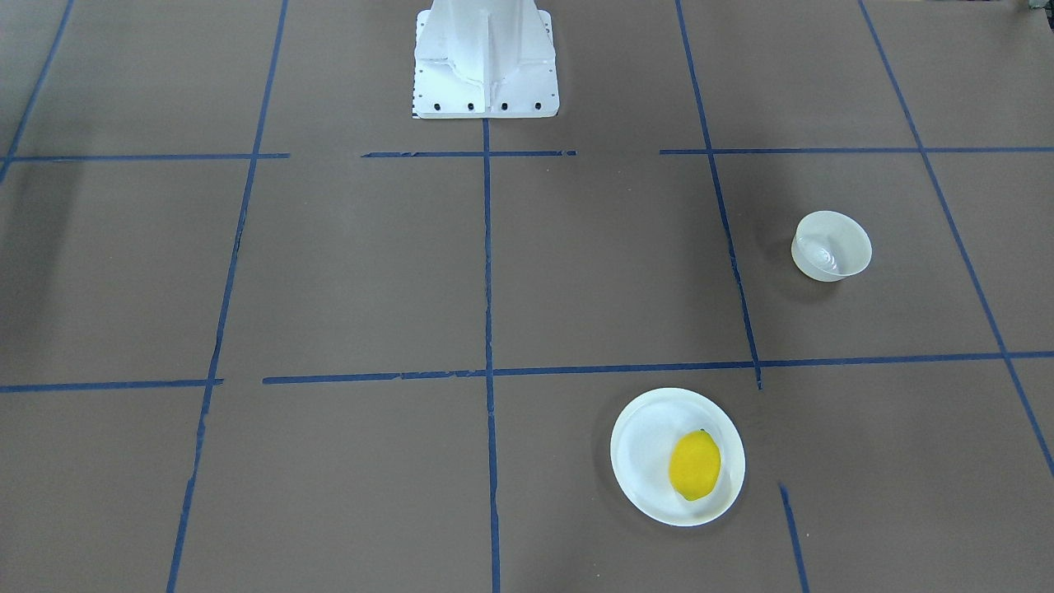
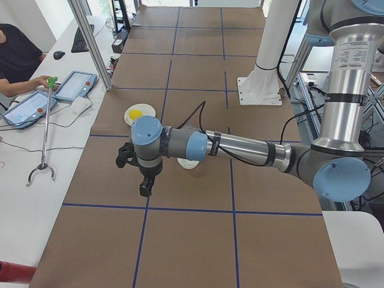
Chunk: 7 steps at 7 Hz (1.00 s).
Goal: Move lemon from plate to bowl
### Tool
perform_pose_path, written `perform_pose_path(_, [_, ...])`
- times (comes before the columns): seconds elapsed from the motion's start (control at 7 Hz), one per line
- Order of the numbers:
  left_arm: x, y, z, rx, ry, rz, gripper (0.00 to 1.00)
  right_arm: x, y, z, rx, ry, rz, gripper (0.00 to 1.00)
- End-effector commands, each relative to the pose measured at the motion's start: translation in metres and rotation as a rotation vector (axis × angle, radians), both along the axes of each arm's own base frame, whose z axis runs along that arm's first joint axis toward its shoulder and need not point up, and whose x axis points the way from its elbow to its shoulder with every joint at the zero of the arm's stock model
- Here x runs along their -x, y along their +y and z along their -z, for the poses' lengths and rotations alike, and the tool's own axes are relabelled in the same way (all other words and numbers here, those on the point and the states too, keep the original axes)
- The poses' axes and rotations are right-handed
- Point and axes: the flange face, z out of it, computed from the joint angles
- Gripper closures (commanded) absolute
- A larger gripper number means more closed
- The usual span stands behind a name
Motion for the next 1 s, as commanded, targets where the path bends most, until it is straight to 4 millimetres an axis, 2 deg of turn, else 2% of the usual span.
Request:
perform_pose_path(0.0, [-0.133,-0.051,0.09,-0.083,0.022,-0.147,0.0,0.0,0.0,0.0,0.0,0.0,0.0,0.0])
perform_pose_path(0.14, [-0.169,-0.052,0.107,-0.039,0.043,-0.134,0.0,0.0,0.0,0.0,0.0,0.0,0.0,0.0])
perform_pose_path(0.29, [-0.216,-0.051,0.131,-0.046,0.07,-0.151,0.0,0.0,0.0,0.0,0.0,0.0,0.0,0.0])
perform_pose_path(0.43, [-0.245,-0.053,0.144,-0.026,0.082,-0.155,0.0,0.0,-0.001,0.001,-0.002,0.0,0.0,0.0])
perform_pose_path(0.57, [-0.276,-0.067,0.167,-0.008,0.085,-0.143,0.0,0.0,0.0,0.0,0.0,0.0,0.0,0.0])
perform_pose_path(0.86, [-0.345,-0.112,0.205,0.065,0.073,-0.08,0.0,0.0,0.0,0.0,0.0,0.0,0.0,0.0])
